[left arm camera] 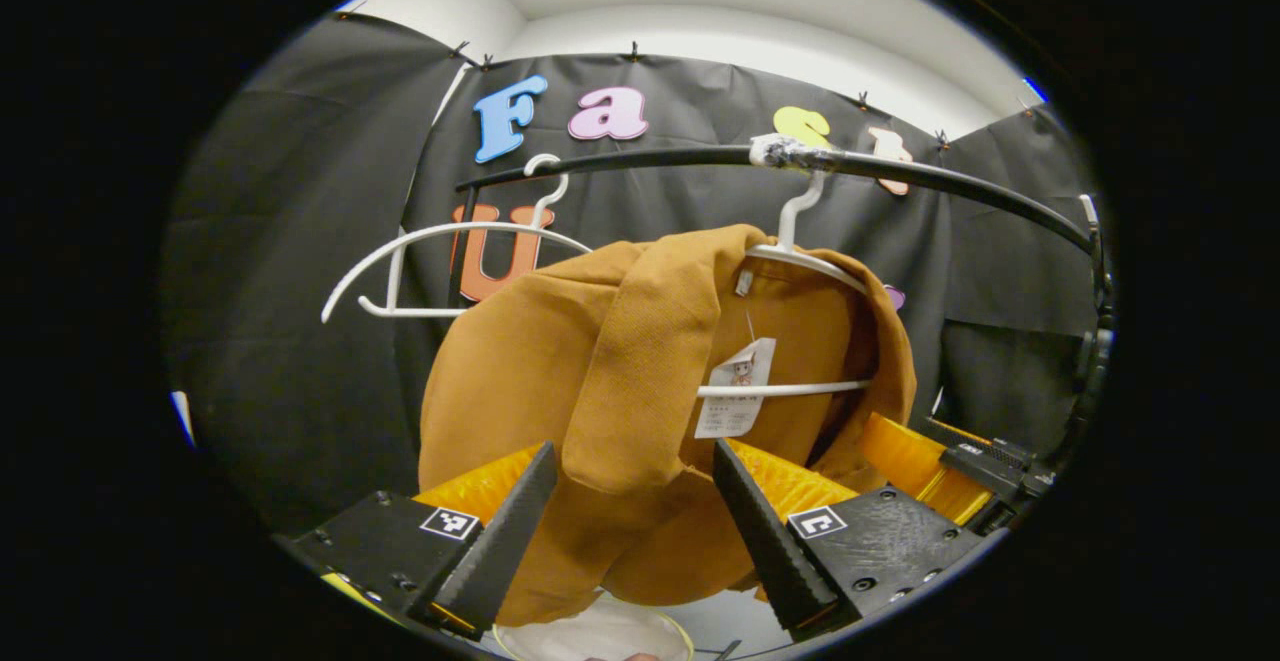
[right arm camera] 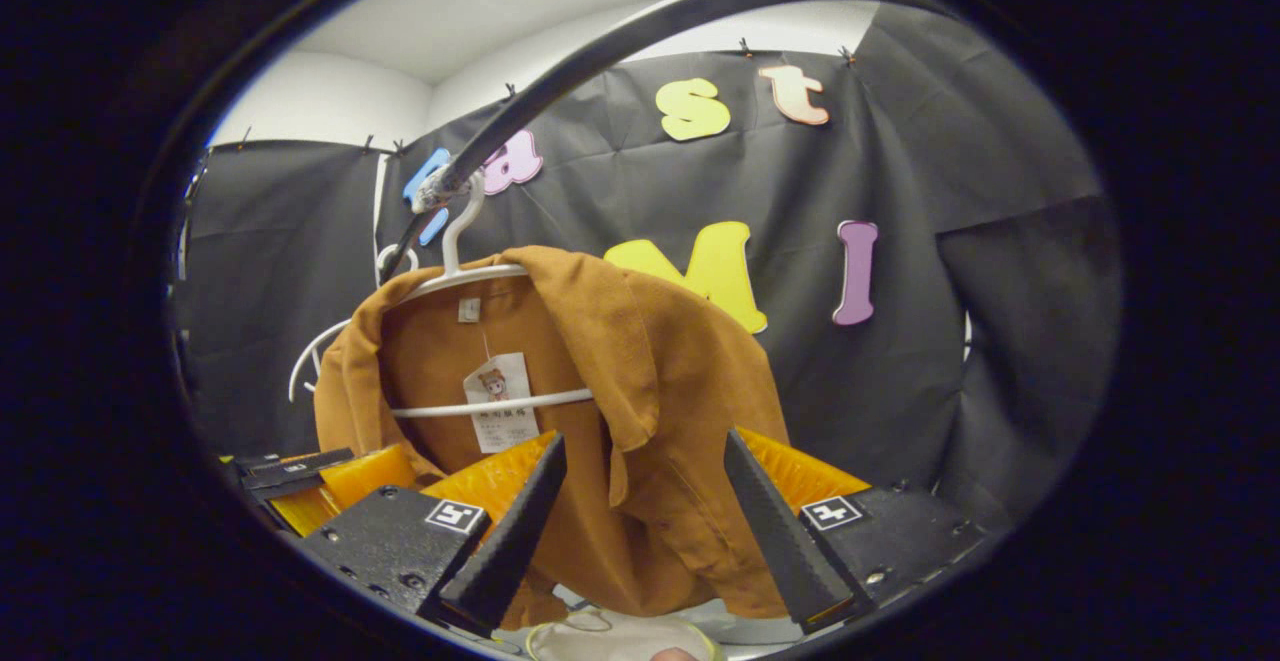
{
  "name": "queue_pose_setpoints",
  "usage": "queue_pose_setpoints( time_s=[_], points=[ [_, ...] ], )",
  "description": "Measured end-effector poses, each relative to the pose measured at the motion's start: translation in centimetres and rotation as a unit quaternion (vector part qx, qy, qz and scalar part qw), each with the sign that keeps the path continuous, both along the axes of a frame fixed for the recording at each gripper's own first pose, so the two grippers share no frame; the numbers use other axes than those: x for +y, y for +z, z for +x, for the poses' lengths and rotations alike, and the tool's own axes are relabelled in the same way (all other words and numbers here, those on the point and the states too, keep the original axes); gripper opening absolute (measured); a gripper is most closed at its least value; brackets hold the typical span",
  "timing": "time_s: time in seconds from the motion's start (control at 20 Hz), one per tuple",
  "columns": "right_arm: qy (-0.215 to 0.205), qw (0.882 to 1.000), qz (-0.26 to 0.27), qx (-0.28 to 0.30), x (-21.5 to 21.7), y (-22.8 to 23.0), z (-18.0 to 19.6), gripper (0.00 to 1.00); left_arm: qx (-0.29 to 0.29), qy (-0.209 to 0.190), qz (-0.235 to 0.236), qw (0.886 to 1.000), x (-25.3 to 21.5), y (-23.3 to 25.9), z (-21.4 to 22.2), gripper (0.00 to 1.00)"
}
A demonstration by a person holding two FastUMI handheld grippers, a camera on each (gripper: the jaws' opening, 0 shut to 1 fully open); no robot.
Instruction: Grasp the clothes on the hanger with both hands and then place them into the laundry hamper below.
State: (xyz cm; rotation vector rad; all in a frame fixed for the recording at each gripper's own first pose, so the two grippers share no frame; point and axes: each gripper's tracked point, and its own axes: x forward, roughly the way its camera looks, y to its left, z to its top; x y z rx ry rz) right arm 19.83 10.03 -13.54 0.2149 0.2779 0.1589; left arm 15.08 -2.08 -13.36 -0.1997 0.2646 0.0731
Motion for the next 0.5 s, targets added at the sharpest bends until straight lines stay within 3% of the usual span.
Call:
queue_pose_setpoints(
  time_s=[0.3, 0.5],
  points=[
    [0.02, 0.999, 0.032, 0.012, 0.5, -0.9, 3.0, 0.99, 0.042, 0.045, -0.02, 0.998, 0.3, -2.7, 2.4, 1.0],
    [0.025, 0.995, 0.082, 0.044, 0.7, -2.2, 4.0, 0.96, 0.046, 0.063, -0.027, 0.997, 0.6, -3.2, 3.7, 0.97]
  ],
)
